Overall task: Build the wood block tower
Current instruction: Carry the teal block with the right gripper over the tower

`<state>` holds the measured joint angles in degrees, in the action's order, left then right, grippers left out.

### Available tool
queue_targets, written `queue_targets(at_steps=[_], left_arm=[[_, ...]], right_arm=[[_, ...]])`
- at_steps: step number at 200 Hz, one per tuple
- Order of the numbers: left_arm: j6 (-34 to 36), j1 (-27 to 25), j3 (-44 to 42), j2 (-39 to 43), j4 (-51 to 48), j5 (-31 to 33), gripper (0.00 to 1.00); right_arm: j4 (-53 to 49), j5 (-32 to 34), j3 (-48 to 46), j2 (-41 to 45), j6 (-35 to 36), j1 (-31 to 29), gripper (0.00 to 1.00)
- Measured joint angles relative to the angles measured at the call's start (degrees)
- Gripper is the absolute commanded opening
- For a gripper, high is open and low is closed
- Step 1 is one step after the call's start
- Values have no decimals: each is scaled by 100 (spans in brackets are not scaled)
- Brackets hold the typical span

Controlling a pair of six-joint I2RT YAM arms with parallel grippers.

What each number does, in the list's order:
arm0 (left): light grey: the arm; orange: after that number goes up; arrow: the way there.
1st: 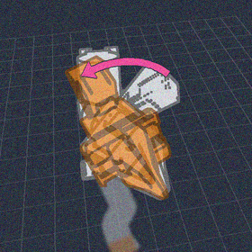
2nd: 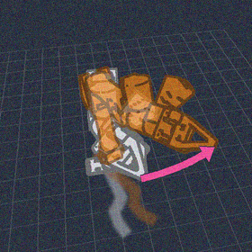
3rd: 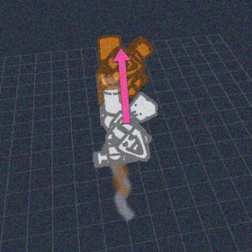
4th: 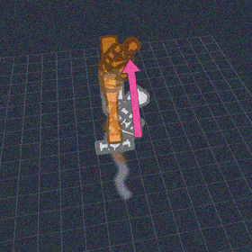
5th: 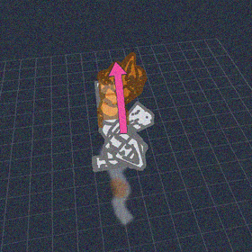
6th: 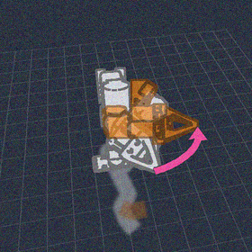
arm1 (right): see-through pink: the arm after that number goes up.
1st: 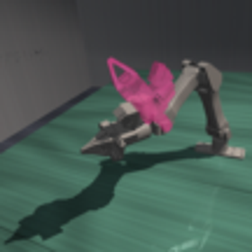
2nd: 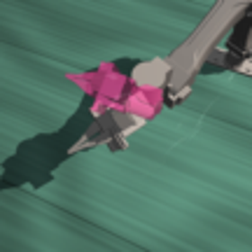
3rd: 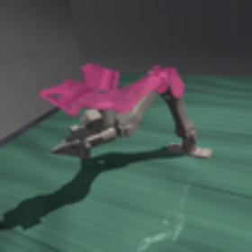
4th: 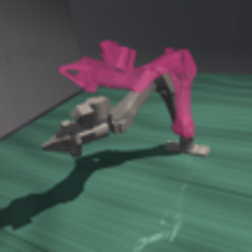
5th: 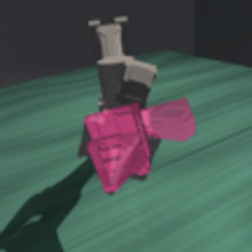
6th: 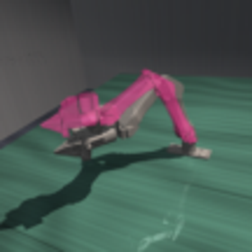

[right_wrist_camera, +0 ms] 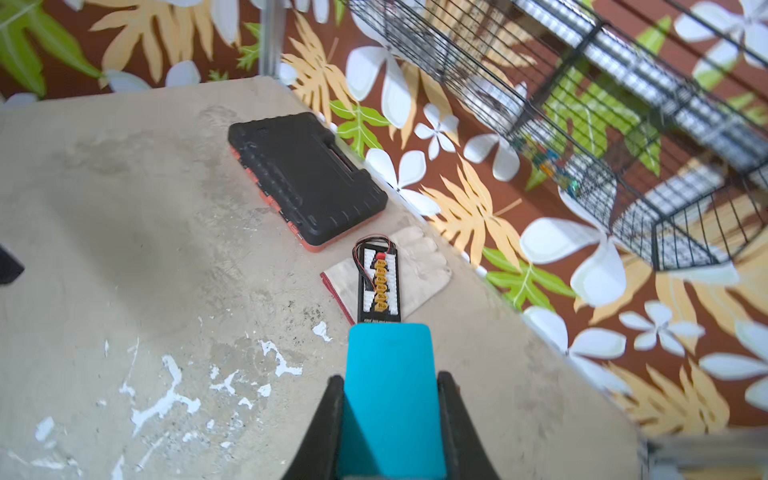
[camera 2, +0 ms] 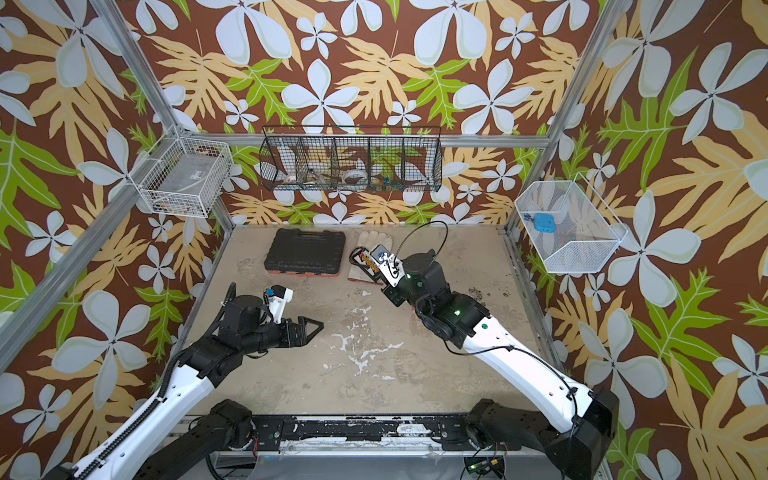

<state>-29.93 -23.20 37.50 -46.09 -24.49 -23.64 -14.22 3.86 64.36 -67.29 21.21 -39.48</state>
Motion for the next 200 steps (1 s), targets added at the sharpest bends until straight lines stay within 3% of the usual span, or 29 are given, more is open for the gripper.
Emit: queue_targets(at_steps=[15, 32, 56, 81, 112, 152, 200], left_arm=[[2, 0, 0, -24, 9, -20, 100], [4, 0, 0, -48, 9, -46, 100], [7, 0, 0, -50, 13, -61, 100], [7, 0, 0, -72, 28, -63, 100], [20, 0, 0, -114, 35, -98, 100], [20, 0, 0, -72, 39, -125, 100], [20, 0, -2, -90, 37, -125, 100]], right_arm=[[-155, -671, 258, -282, 592, 317, 0], [-885, -1591, 1469, -1239, 1362, 798, 0], [-2415, -2273, 3244, -2625, 2540, 1403, 0], [-3786, -2765, 4623, -3517, 3394, 2090, 0], [-4459, -2789, 4297, -3410, 3777, 2218, 0], [-4264, -2551, 2809, -3040, 3821, 2402, 0], [-3805, -2527, 2155, -3010, 3768, 2747, 0]])
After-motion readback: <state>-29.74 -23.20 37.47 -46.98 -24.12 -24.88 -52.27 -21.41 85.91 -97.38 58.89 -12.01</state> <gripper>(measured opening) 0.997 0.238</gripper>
